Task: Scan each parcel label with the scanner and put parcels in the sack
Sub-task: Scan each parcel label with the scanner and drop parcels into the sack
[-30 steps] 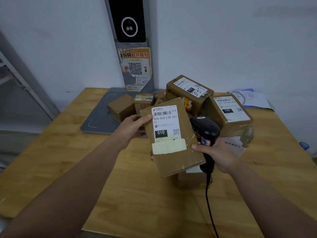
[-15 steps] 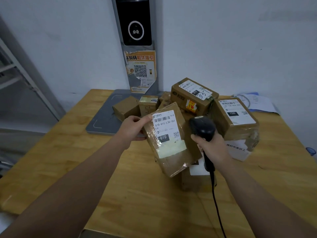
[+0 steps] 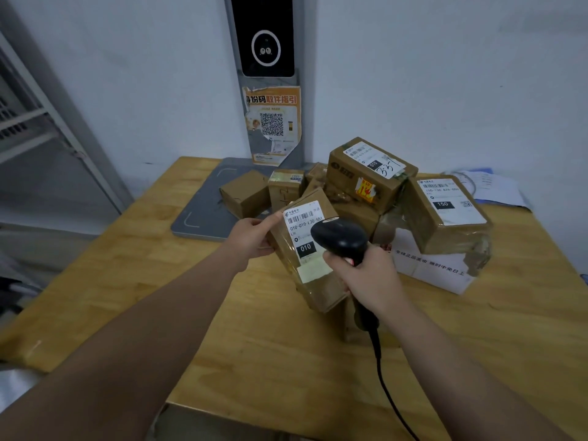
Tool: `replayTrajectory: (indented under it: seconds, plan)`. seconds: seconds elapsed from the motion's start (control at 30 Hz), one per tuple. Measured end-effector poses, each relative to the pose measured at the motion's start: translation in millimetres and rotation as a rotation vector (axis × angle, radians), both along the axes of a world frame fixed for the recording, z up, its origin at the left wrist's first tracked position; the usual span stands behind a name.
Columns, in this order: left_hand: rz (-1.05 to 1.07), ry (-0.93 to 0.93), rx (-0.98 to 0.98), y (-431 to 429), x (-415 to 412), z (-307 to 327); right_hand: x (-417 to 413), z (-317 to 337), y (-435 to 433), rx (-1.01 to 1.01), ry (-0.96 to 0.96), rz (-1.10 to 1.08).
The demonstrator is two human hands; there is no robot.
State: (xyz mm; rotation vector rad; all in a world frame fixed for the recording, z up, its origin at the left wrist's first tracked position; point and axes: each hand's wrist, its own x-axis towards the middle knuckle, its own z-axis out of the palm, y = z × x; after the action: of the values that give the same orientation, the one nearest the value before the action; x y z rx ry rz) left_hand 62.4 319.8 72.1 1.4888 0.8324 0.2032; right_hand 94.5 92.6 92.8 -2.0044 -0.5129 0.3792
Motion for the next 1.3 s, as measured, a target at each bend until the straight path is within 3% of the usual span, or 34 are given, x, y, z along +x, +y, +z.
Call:
replayTrajectory:
  seconds: [0.13,0.3,1.3]
  plan:
    - [0.049,-0.024,-0.093,-1,1,-1,3,-1,1,0.082,0.192,0.011]
    - [0.055,-0.080,-0.123,-6,1,3,8,-7,1,0.045,0.085,-0.066]
    - [0.103,-0.089,-0.110,-5,-6,-6,0,4,0,0.063,0.146,-0.158]
